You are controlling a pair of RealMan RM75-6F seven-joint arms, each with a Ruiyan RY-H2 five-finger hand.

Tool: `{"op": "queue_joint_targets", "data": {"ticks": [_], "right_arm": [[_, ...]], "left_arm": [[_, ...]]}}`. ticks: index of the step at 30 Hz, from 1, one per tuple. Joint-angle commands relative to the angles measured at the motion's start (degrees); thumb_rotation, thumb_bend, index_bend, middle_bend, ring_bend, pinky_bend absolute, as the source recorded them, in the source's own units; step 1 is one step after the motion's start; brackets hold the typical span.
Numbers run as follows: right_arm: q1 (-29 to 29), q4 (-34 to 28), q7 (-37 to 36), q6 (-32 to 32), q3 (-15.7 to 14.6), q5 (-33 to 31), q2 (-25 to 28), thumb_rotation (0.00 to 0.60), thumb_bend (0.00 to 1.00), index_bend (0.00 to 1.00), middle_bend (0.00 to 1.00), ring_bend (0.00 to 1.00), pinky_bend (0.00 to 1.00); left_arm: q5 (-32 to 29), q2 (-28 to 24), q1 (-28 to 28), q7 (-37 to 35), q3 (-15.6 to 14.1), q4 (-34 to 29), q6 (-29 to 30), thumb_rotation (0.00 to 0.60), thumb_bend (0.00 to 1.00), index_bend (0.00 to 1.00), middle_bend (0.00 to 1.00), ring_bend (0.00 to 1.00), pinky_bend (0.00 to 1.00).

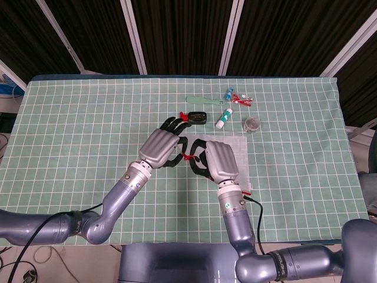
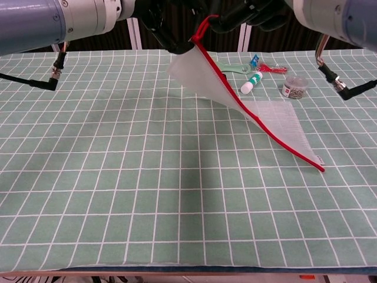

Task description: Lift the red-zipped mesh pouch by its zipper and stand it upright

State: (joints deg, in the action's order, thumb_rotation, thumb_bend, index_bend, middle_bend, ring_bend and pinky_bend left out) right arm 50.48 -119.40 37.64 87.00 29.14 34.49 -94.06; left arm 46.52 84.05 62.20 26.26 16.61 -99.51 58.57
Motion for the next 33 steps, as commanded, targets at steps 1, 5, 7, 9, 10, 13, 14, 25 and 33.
{"op": "queue_joint_targets", "data": {"ticks": [1,5,7,9,10,13,14,25,33], "right_arm": [[-0.6,-0.2,-0.6,0.2,-0.5,0.3,0.4,0.600,0.71,0.68,1.00,1.00,1.00],[-1.9,-0.4,-1.9,0.6,-1.4,0.6,1.1,0.600,0.71,0.68,1.00,1.00,1.00],[-2.6,-0.4,-2.4,0.6,-1.9,0.6,1.4,0.600,0.71,0.68,1.00,1.00,1.00],[-3.2,-0.3,-3.0,0.6,-2.3,0.6,1.7,0.600,0.71,0.68,1.00,1.00,1.00],[-3.5,-0.2,-3.2,0.5,-2.4,0.6,1.8,0.600,0.71,0.68,1.00,1.00,1.00],[-4.1,0.2,-3.8,0.4,-2.7,0.4,2.1,0.600,0.71,0.68,1.00,1.00,1.00],[-4.2,0.3,-4.1,0.3,-2.7,0.4,2.2,0.600,0.71,0.68,1.00,1.00,1.00],[-5.3,1.3,-4.9,0.0,-2.6,-0.1,3.1,0.600,0.71,0.68,1.00,1.00,1.00],[-6.0,2.0,-5.2,0.0,-2.3,-0.6,3.8,0.600,0.71,0.68,1.00,1.00,1.00]], "left_arm": [[0.7,0.4,-0.2,-0.8,0.4,0.2,0.6,0.600,0.42,0.60,0.12,0.00,0.00],[1.8,1.0,-0.5,-1.8,1.2,0.5,1.7,0.600,0.42,0.60,0.12,0.00,0.00],[2.3,1.3,-0.6,-2.5,1.8,0.5,2.2,0.600,0.42,0.60,0.12,0.00,0.00],[2.7,1.6,-0.8,-3.4,2.5,0.4,2.8,0.600,0.42,0.60,0.12,0.00,0.00],[2.9,1.8,-0.9,-3.9,2.8,0.4,3.1,0.600,0.42,0.60,0.12,0.00,0.00],[3.9,2.5,-1.2,-5.6,3.9,0.2,4.2,0.600,0.42,0.60,0.12,0.00,0.00],[4.6,2.7,-1.3,-6.1,4.1,0.3,4.6,0.600,0.42,0.60,0.12,0.00,0.00],[8.4,4.3,-2.0,-9.7,6.5,1.6,7.2,0.600,0.42,0.60,0.12,0.00,0.00],[9.1,4.6,-2.1,-11.4,9.3,2.2,8.7,0.600,0.42,0.60,0.12,0.00,0.00]]}}
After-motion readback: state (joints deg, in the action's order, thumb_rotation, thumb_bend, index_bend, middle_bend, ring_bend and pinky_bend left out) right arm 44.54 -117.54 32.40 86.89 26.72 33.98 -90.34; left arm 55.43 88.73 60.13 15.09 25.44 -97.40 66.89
